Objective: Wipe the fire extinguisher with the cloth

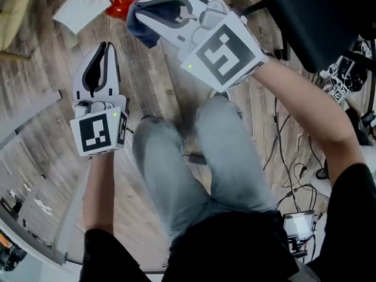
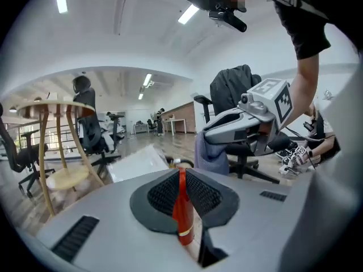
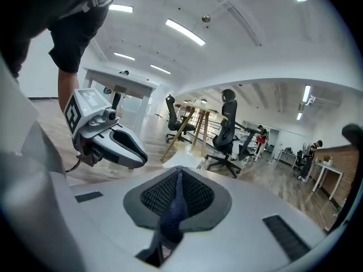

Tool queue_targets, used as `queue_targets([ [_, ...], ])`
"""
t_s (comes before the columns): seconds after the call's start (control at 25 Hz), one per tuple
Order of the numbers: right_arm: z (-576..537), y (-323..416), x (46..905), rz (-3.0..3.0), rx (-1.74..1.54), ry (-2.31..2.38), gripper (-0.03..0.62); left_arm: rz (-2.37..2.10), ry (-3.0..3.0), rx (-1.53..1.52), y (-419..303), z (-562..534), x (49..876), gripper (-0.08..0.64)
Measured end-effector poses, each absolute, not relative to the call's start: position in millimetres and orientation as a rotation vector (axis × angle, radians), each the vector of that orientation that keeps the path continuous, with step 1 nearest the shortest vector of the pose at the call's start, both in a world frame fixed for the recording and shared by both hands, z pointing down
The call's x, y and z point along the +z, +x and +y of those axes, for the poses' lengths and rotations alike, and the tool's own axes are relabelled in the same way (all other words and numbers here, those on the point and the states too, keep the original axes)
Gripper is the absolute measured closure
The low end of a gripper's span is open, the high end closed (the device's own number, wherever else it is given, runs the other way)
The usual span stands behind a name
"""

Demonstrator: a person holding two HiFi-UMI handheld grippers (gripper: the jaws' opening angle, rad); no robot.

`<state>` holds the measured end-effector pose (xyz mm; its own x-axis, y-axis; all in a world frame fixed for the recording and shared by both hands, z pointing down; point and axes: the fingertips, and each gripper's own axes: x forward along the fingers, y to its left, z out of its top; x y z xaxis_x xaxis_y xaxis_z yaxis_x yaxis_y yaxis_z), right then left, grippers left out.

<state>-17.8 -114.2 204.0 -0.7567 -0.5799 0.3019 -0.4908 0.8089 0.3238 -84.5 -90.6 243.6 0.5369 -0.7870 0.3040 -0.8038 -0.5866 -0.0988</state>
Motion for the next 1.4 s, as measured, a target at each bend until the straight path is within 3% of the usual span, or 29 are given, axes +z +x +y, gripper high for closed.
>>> queue_targets([
  [0.36,-106,24,-134,-2.71,-0.08,0.988,0.555,-1.421,2.625,0.398,-74,-72,-80,0.509],
  [0.56,-69,50,-263,-2.69,-0.085,1.099,0.555,-1.383,2.607,0.367,-55,-43,-212,0.509],
  [0.92,6,42,-331,-2.759,-0.044,1.237,0.555,-1.49,2.617,0.193,-49,6,-313,0.509],
  [1.4,22,49,-340,-2.776,-0.023,1.323,0.555,-1.513,2.707,0.23,-35,13,-327,0.509],
])
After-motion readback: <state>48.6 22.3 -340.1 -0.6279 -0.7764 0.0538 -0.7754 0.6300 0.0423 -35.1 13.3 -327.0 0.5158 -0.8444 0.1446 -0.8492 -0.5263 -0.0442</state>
